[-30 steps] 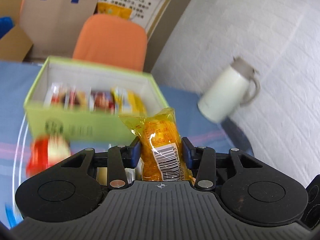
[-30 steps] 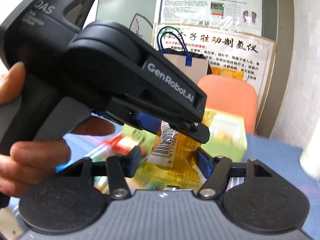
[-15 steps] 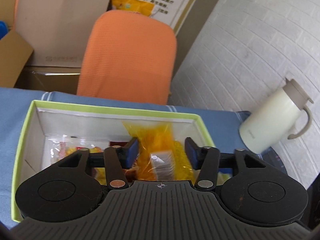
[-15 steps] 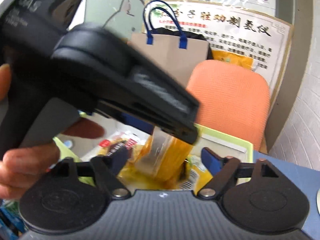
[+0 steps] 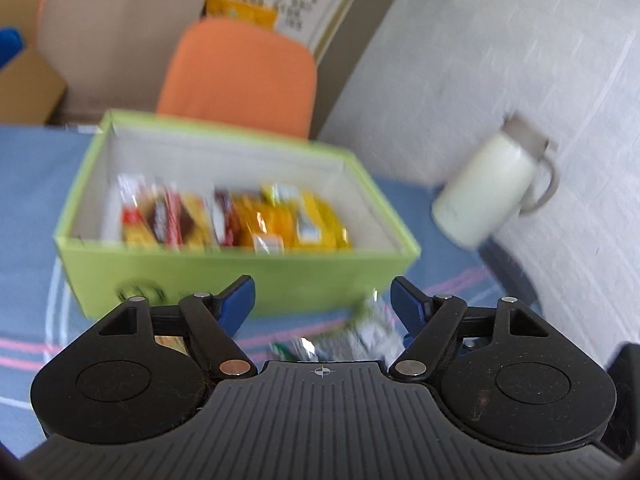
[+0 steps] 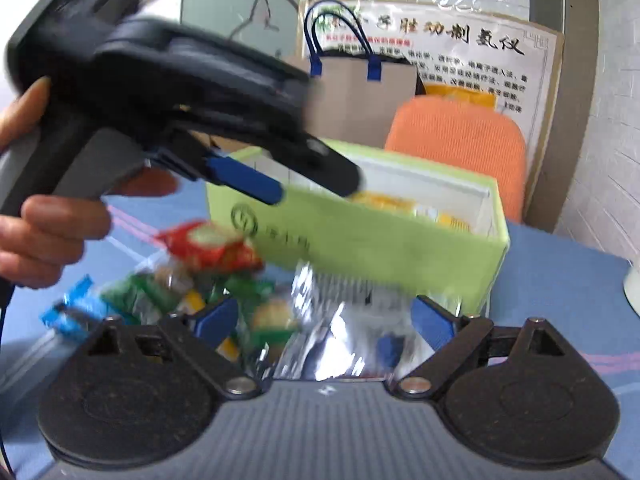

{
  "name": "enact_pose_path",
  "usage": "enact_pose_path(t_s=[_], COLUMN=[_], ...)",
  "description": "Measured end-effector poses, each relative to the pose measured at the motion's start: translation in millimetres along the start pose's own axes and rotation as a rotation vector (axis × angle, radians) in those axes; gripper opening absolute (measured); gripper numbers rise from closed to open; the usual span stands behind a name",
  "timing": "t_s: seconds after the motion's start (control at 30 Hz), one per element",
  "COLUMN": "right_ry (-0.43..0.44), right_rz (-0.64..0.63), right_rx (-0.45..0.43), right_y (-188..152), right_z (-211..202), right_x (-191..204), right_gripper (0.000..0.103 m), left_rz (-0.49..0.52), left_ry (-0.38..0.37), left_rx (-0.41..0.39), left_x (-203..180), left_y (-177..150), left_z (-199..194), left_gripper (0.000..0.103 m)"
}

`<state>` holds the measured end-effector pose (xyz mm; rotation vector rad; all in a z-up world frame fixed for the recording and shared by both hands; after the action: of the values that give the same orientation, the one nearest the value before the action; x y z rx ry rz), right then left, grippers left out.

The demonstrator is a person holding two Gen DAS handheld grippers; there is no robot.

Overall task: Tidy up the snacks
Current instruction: 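Grasp the silver foil packet with the left gripper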

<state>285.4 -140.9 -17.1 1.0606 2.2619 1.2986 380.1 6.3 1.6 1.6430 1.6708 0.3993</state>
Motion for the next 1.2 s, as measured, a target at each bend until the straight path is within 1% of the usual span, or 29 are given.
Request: enact_pose_path(t_s=[0.07, 0.1, 0.13, 0.17, 0.2, 0.23, 0.27, 0.33, 0.4, 0.43, 0.5, 0.57, 0.67, 0.7, 0.77, 0.8, 0.87, 0.93, 1.0, 1.1, 1.17, 1.2], right_ry=[-0.001, 0.018, 0.035, 0.056, 0.082, 0.096, 0.095, 0.088, 0.066, 0.054, 0.052, 0.065, 0.097, 0.110, 0.129, 0.138, 0.162, 0.189, 0.176, 0.156, 0.144, 0.133], right_rz=[0.019, 0.038, 0.057, 0.072, 0.087, 0.105, 0.120, 0.130, 0.169, 0.186, 0.221, 0.218, 0.161, 0.150, 0.125, 0.123, 0.131, 0.125, 0.078, 0.061, 0.093, 0.121], right_rx=[-0.028, -0.031, -0.029, -0.027, -0.021, -0.011, 0.004, 0.022, 0.044, 0.043, 0.030, 0.014, 0.003, -0.002, -0.003, 0.000, 0.010, 0.020, 0.031, 0.039, 0.039, 0.032], right_y=[-2, -9, -12, -16, -18, -19, -19, -20, -23, -25, -25, -23, -23, -24, -26, -29, -35, -42, -48, -55, -61, -65], right_z=[-10, -19, -21, -22, -17, -13, -8, 2, 12, 14, 14, 9, -4, -8, -16, -20, -27, -34, -40, -50, -54, -56], right_x=[3, 10, 14, 18, 14, 13, 11, 5, -6, -12, -21, -21, -6, 1, 12, 17, 26, 36, 50, 63, 65, 64], right_gripper=[0.093, 0.093, 0.093, 0.093, 0.093, 0.093, 0.093, 0.093, 0.093, 0.093, 0.093, 0.094, 0.093, 0.094, 0.094, 0.094, 0.094, 0.094, 0.094, 0.093, 0.093, 0.093], left_rz=[0.025, 0.027, 0.032, 0.045, 0.063, 0.071, 0.077, 0.100, 0.121, 0.134, 0.133, 0.124, 0.092, 0.083, 0.078, 0.073, 0.069, 0.039, 0.019, -0.021, -0.051, -0.059], left_ry=[-0.014, -0.014, -0.012, -0.017, -0.020, -0.012, -0.003, -0.019, -0.026, -0.041, -0.075, -0.086, -0.086, -0.090, -0.101, -0.100, -0.075, -0.051, -0.046, -0.078, -0.060, -0.052], left_rx=[0.055, 0.082, 0.104, 0.108, 0.105, 0.108, 0.118, 0.148, 0.171, 0.178, 0.194, 0.198, 0.190, 0.188, 0.172, 0.170, 0.169, 0.174, 0.163, 0.162, 0.168, 0.161], left_x=[-9, -12, -15, -18, -22, -24, -27, -33, -40, -43, -47, -49, -48, -47, -47, -46, -41, -35, -31, -27, -22, -20], left_y=[-8, -11, -14, -14, -13, -12, -9, -6, -8, -11, -18, -25, -35, -39, -48, -55, -76, -101, -120, -136, -141, -143], left_z=[15, 22, 27, 31, 35, 40, 45, 56, 61, 62, 60, 53, 35, 26, 8, -1, -19, -35, -49, -61, -64, -67], left_gripper=[0.056, 0.052, 0.052, 0.052, 0.052, 0.052, 0.052, 0.050, 0.048, 0.044, 0.043, 0.043, 0.043, 0.044, 0.049, 0.052, 0.052, 0.053, 0.053, 0.055, 0.054, 0.056])
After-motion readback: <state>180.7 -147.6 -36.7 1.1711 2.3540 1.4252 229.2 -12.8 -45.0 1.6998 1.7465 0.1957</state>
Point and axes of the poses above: each gripper's, at about its wrist camera, not at the fingertips, and z roughly the way its jaws point, x to its left, y to its top, the point moved 7 cm from there along z, roughly the way its jaws point, and after that the axes turned 13 degrees about y, right-handed, at the moved point
